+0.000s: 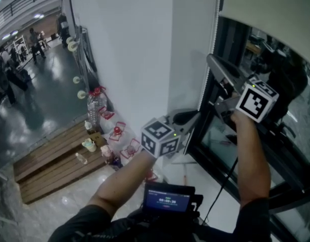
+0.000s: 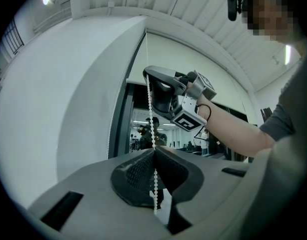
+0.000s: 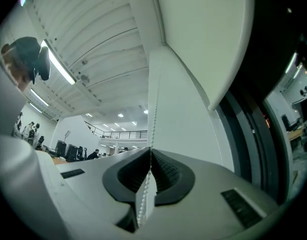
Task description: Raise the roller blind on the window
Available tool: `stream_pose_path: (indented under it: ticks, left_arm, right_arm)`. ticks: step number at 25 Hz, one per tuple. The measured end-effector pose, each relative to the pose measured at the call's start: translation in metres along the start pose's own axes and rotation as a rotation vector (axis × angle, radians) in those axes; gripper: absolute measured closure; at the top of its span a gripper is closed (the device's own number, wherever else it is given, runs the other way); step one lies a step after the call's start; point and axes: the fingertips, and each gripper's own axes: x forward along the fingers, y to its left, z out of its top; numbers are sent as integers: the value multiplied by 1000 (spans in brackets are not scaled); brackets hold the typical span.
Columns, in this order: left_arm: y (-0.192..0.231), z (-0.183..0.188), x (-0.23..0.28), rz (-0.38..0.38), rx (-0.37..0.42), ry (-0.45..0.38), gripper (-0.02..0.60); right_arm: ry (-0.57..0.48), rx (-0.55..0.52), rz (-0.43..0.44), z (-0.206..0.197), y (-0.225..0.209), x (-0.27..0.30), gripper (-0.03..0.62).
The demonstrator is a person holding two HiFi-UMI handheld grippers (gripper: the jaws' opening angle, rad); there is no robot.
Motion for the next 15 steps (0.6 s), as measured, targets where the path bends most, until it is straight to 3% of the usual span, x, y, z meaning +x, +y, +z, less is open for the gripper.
stream_pose_path:
  ticks: [9, 15]
  left_arm:
    - [-4, -7, 1, -15, -14, 7, 584]
    - [-3, -40, 3, -9, -44, 64, 584]
  right_arm:
    - [-44, -13, -34, -7, 1, -10, 576]
    - [-4, -26, -38, -39, 1, -22, 577]
